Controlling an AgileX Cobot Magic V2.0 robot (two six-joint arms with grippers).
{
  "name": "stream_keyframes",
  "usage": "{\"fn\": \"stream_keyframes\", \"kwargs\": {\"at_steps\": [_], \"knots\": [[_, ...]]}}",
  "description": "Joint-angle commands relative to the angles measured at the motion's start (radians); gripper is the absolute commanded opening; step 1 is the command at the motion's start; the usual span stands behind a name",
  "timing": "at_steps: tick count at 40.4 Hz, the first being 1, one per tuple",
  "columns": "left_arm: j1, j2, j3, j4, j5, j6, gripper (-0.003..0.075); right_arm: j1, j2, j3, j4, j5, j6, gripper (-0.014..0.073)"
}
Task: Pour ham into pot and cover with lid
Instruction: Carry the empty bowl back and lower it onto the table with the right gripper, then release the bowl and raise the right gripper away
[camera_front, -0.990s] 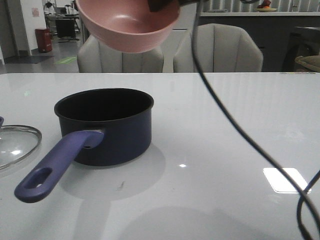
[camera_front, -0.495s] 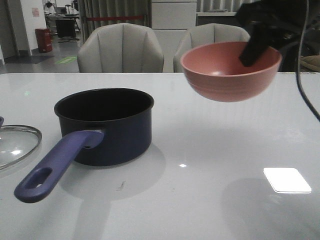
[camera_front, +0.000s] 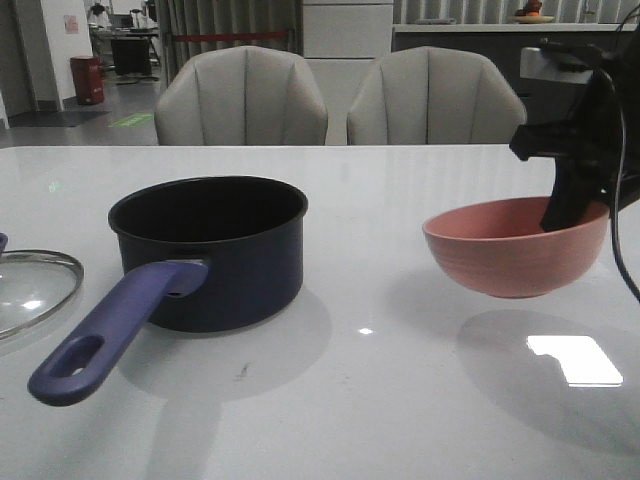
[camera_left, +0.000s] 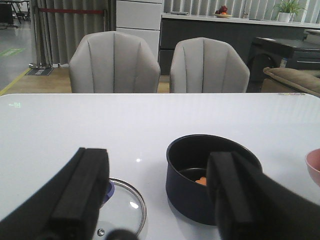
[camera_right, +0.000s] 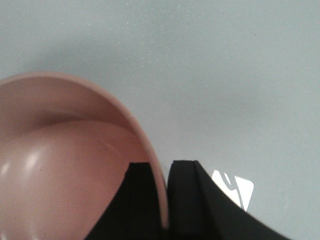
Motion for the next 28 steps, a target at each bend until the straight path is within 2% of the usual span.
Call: {"fn": "stream_keyframes", "kwargs": {"at_steps": [1,12,18,28], "knots": [[-0.006,0.012,-0.023,-0.011,-0.081,0.0,0.0458,-0.007,-0.02,-0.029,0.028,-0.068,0.002,0.0148],[-0.006,0.012,-0.023,-0.011,-0.081,0.0,0.0458,-0.007,-0.001,-0.029,0.029,-0.115,0.002,0.0303],[-0.006,0.012,-0.023,-0.011,-0.081,0.0,0.0458,-0.007,-0.004,-0.029,0.027,-0.131,-0.002,0.0307],[-0.006,0.012,-0.023,-0.011,-0.081,0.0,0.0458,-0.008,-0.083,-0.029,-0.049,-0.109,-0.029,0.0307]]}}
